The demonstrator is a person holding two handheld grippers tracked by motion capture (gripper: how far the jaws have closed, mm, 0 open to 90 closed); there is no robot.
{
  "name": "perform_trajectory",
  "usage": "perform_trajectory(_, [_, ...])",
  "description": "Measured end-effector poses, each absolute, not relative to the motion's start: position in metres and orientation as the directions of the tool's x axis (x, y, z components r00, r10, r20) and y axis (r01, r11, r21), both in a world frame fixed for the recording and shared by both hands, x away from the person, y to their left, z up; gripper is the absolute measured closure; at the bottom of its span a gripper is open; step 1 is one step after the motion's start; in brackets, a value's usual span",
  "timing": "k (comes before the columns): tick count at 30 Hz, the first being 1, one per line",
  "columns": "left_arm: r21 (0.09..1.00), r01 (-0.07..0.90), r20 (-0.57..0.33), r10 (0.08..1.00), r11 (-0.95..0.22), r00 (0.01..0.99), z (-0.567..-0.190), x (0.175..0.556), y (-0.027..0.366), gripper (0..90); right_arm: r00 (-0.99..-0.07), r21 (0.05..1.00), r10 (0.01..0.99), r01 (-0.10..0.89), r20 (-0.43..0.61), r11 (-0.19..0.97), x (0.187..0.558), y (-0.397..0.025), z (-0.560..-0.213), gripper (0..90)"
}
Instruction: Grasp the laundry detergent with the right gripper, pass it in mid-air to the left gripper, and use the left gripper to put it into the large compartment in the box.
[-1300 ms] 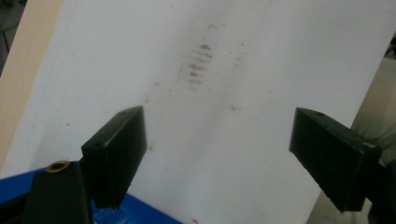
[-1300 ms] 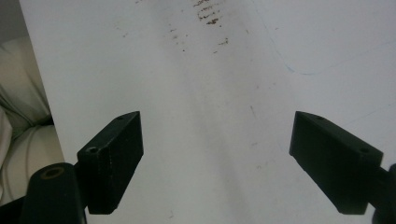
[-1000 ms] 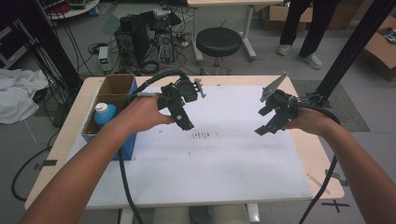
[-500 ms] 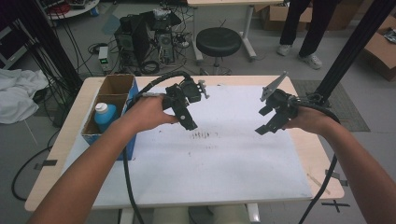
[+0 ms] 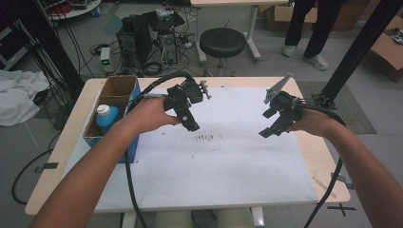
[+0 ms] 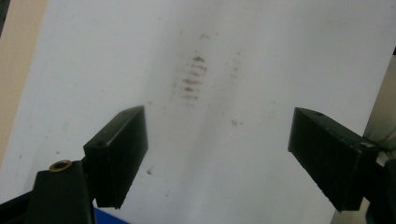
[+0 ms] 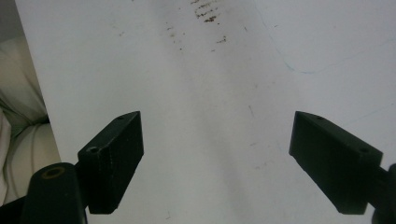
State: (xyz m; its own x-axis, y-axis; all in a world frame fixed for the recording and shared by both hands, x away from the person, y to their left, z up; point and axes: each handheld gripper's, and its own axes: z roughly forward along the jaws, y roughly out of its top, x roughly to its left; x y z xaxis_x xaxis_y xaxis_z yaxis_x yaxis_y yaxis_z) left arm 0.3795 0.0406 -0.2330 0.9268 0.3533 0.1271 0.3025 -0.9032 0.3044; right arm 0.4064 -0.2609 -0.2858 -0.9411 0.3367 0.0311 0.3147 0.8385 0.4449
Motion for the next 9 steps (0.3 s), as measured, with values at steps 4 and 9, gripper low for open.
perform_trajectory(4, [0.309,0.311,0.125,0.363,-0.899,0.924,-0.2322,0.3799,0.0434,20.6,-0.941,0.444,0.338,0.316,0.032,0.838,0.4054,-0.2613,-0.2854,17.6])
perform_trajectory(9, [0.314,0.317,0.123,0.369,-0.895,0.921,-0.2311,0.3806,0.0457,20.6,-0.941,0.445,0.338,0.316,0.032,0.838,0.4044,-0.2626,-0.2855,17.6])
